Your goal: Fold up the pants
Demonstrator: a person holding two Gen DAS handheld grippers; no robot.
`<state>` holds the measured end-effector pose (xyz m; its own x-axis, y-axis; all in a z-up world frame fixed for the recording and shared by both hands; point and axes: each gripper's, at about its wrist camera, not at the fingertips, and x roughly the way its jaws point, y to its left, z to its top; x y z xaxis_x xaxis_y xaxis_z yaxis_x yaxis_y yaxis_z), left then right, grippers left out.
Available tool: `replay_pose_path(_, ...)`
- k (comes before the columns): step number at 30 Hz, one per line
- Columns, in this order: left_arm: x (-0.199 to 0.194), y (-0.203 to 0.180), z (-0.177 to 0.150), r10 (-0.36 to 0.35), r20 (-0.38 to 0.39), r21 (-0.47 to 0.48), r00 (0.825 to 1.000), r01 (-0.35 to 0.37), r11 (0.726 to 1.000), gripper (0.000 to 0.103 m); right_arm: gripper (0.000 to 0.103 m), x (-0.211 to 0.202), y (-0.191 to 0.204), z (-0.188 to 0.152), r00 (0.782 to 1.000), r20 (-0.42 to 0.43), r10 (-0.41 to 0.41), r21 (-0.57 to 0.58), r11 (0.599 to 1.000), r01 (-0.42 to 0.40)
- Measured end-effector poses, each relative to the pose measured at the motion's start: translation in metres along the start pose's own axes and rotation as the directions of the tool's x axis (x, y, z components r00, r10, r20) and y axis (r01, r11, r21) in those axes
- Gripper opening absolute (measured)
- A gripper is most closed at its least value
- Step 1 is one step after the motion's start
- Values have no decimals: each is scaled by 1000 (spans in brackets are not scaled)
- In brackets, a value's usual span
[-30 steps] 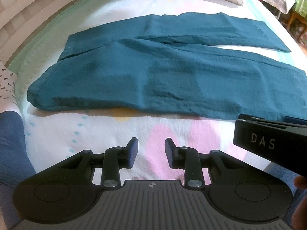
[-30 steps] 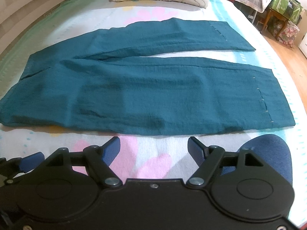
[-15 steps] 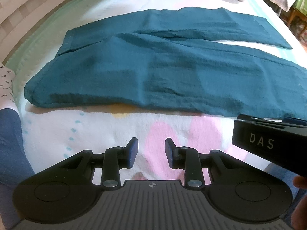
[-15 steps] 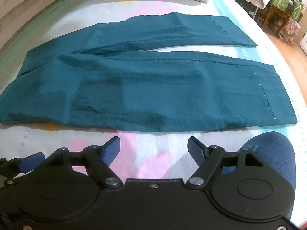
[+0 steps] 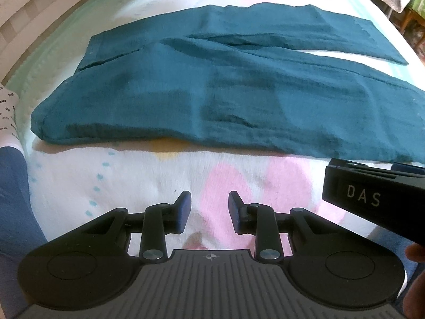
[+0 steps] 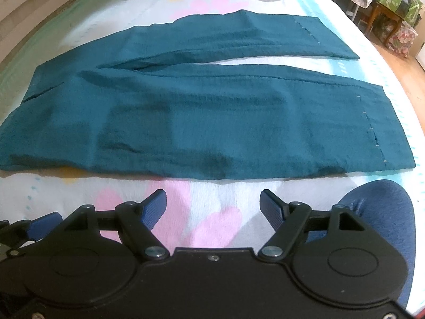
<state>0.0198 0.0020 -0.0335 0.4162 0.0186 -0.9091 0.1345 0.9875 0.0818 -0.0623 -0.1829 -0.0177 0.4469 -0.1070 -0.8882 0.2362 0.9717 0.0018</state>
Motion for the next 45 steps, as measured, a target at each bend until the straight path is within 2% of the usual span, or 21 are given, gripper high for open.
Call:
replay_pose_path(18, 10, 2, 2, -4, -35, -3, 999, 4, 1000, 30, 78, 12, 5, 4, 999, -44, -31, -23, 999, 30)
replay_pose_path(25, 10, 6, 18, -6, -25, -3, 1000, 6, 1000, 30, 78, 13, -1, 18, 999, -25, -36, -15, 999, 36)
replay_pose_path(33, 15, 14, 67, 4, 9, 1, 1000, -4, 1000, 30, 78, 24, -20, 67, 999, 24, -42, -10, 999, 42)
replay_pose_path(38, 30, 21, 108, 6, 12, -9, 1000, -6, 1000, 30, 77, 42, -45, 118, 999, 43, -25, 49, 999, 23)
replay_pose_path(41, 40, 22, 134, 17, 18, -7, 1000, -17, 1000, 30, 76, 60, -59, 152, 999, 23, -30, 75, 997, 28)
replay_pose_path(42, 44, 22, 141, 18, 22, -8, 1000, -18, 1000, 29, 73, 66, -65, 163, 999, 20, -31, 92, 995, 29)
replay_pose_path(45, 57, 22, 168, 25, 28, -3, 999, -25, 1000, 29, 72, 89, -86, 203, 1000, 2, -22, 175, 984, 22)
